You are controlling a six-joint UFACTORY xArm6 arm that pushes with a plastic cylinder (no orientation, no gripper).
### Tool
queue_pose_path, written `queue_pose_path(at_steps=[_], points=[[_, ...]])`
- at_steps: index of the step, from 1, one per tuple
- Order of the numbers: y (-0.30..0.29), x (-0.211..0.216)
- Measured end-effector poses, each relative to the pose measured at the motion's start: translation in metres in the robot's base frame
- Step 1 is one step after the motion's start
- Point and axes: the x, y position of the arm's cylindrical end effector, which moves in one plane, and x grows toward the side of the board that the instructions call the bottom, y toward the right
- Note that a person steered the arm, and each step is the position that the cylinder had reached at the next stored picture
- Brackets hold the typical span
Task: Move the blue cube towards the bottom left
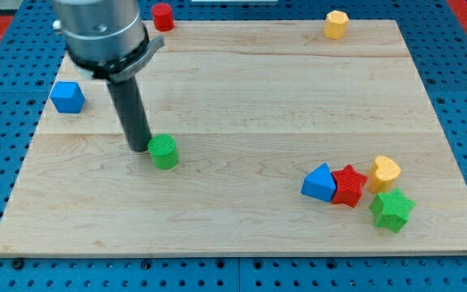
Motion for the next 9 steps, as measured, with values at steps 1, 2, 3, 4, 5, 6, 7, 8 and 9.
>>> queue_pose_path(at_steps=[1, 2, 3, 4, 5, 6, 7, 8, 9], points=[[0.074, -0.002], [0.172, -0.008], [0.182, -0.008], [0.213, 0.009], [0.222, 0.009], [0.113, 0.023], [-0.034, 0.045], [-0.130, 0.012], [-0.167, -0.045]])
